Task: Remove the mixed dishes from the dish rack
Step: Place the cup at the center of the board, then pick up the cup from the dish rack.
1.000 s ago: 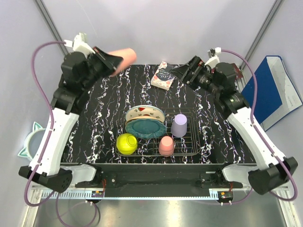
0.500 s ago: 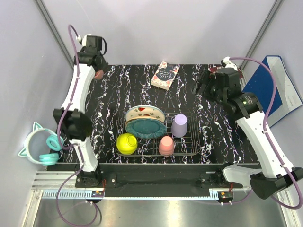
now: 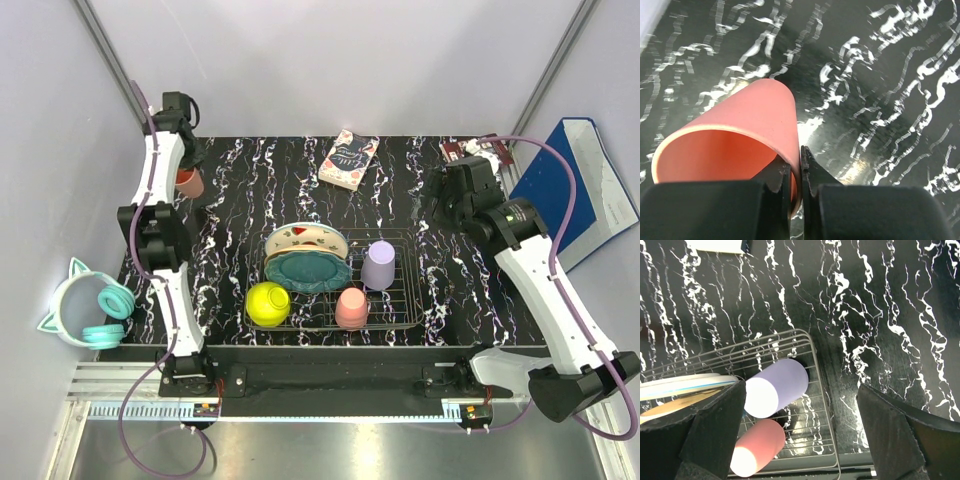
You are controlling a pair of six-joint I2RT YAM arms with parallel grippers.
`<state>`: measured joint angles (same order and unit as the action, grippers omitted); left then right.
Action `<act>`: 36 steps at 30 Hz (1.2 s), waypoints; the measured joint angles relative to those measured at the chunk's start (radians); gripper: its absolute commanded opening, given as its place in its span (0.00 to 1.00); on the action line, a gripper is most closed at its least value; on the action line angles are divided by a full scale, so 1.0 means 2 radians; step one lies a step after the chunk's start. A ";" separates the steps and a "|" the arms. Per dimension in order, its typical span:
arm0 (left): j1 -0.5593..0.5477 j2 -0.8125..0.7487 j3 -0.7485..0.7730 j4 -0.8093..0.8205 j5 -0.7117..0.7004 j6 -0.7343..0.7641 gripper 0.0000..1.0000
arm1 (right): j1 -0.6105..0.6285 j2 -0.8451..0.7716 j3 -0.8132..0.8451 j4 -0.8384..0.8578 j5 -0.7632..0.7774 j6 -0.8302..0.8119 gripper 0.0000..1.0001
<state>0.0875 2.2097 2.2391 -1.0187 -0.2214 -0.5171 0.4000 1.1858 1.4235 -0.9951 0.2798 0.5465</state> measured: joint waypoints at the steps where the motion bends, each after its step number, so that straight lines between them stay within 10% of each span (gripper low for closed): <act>1: -0.002 0.004 0.003 0.000 0.004 0.000 0.09 | 0.000 0.000 -0.003 0.000 0.000 0.001 1.00; 14: -0.008 0.064 0.015 0.012 0.025 -0.005 0.12 | 0.000 -0.012 -0.048 -0.003 -0.002 0.014 1.00; 27: -0.007 0.004 0.016 0.009 0.027 -0.017 0.92 | 0.000 -0.013 -0.053 -0.002 -0.005 0.013 1.00; 36: -0.106 -0.219 -0.054 0.038 -0.001 -0.025 0.99 | 0.000 -0.051 -0.118 0.058 -0.040 -0.011 1.00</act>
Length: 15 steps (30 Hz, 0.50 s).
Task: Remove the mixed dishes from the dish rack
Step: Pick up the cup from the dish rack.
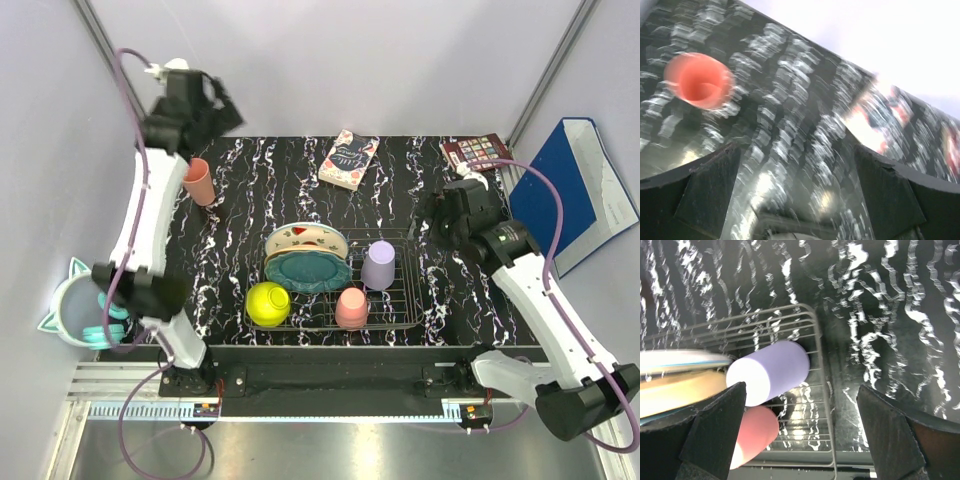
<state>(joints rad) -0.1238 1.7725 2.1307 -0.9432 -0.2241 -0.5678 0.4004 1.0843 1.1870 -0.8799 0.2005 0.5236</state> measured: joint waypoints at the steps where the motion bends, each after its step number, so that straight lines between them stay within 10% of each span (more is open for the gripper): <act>1: -0.040 -0.031 -0.028 0.009 -0.010 0.000 0.99 | 0.000 0.003 0.000 0.001 -0.012 -0.005 1.00; 6: -0.215 -0.156 -0.185 0.052 -0.023 -0.011 0.99 | 0.017 0.025 -0.019 0.033 -0.049 -0.024 1.00; 15: -0.297 -0.285 -0.360 0.069 -0.066 -0.044 0.99 | 0.067 0.025 -0.035 0.056 -0.067 -0.043 1.00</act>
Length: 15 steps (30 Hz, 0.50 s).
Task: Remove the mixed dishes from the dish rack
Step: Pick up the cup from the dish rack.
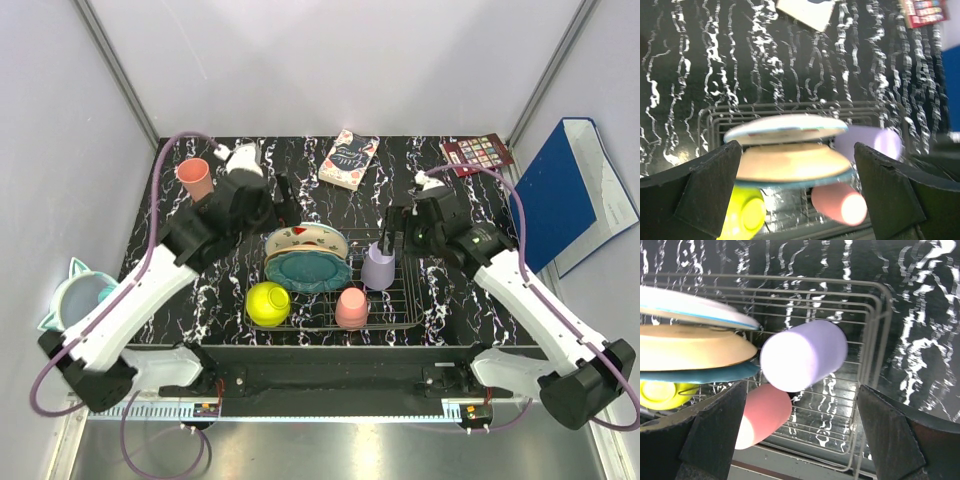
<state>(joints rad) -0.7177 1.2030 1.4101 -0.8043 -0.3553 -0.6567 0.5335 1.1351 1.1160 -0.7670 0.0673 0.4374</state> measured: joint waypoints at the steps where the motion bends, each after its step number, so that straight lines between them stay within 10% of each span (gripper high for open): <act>1: -0.006 -0.014 -0.008 0.001 -0.002 -0.002 0.99 | 0.007 0.002 0.000 0.003 0.000 0.000 1.00; 15: -0.027 -0.101 -0.072 0.024 -0.019 -0.029 0.99 | 0.035 0.090 -0.006 0.035 0.016 -0.012 1.00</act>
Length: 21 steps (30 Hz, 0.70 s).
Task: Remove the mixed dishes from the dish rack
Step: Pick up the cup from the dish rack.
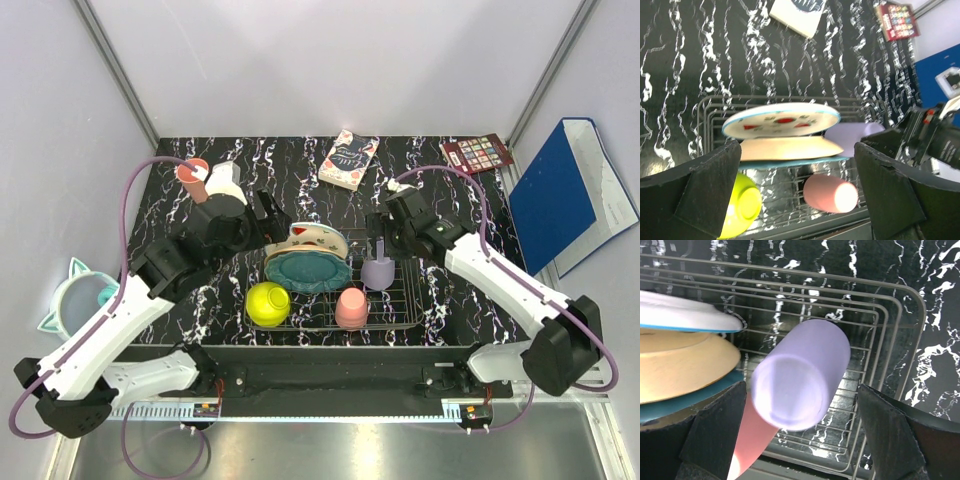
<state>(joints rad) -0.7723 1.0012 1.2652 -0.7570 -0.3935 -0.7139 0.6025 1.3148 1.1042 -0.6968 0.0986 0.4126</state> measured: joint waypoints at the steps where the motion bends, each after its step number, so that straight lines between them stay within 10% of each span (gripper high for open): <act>1: 0.000 -0.002 -0.006 -0.002 0.000 -0.002 0.99 | 0.000 0.004 0.000 0.000 0.002 -0.001 1.00; 21: -0.011 -0.013 -0.033 -0.004 -0.008 -0.010 0.99 | 0.007 0.023 0.004 -0.016 0.016 0.000 0.40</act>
<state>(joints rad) -0.7940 0.9749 1.1999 -0.7654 -0.4091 -0.7345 0.6174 1.3609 1.1118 -0.7284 0.1303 0.4126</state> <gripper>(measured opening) 0.987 0.706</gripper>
